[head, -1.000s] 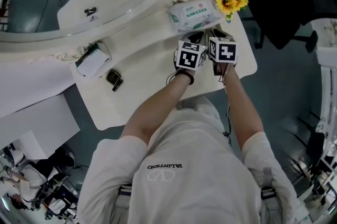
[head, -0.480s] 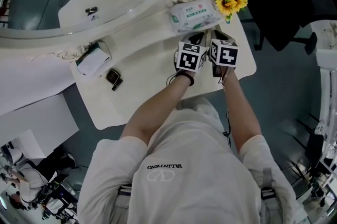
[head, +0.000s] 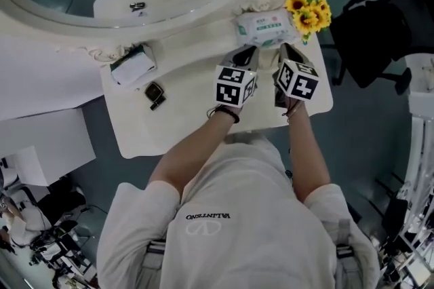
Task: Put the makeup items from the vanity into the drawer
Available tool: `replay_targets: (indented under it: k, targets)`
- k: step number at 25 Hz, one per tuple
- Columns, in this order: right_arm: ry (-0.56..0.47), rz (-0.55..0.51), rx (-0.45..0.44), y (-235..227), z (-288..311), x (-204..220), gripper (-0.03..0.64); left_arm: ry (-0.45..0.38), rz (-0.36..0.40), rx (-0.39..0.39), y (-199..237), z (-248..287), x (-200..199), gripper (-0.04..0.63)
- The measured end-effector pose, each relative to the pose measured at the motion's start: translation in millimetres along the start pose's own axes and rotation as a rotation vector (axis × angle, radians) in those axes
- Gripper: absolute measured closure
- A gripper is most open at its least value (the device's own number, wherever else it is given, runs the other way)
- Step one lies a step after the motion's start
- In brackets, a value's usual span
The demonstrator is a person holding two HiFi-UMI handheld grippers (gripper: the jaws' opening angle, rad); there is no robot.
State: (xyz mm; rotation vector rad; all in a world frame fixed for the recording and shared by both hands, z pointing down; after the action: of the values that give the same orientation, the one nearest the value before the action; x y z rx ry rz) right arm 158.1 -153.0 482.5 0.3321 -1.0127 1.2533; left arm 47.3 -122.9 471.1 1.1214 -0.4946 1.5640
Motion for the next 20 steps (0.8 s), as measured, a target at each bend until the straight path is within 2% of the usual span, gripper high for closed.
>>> replay_targets:
  k: [5,9,15,20]
  targets:
    - [-0.113,-0.092,-0.070,41,-14,-30,0.607,-0.140,0.048,-0.074,41,-68,-33,0.595]
    - [-0.175,-0.135,-0.118,67,-25,-52,0.607,-0.257,0.044,-0.155,79,-136,-56,0.595]
    - [-0.309,-0.231,-0.186,97,-66,-88,0.607,-0.399,0.088,-0.360,120,-239,-81,0.595]
    - [-0.390,-0.267,-0.263,117,-89,-112,0.607,-0.529,0.122,-0.515,141,-313,-100,0.595]
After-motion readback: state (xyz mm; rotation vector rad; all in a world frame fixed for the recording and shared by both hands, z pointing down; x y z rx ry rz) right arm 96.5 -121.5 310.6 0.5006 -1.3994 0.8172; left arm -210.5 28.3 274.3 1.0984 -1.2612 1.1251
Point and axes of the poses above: the fingertips, and each gripper's own axes: z forward along the fingers, y to its left, x out of its underside, the point moved 3 cm from there along -z, backward along the fingers, and after that the axes turned 6 degrees about -x, right-handed, at the moved point
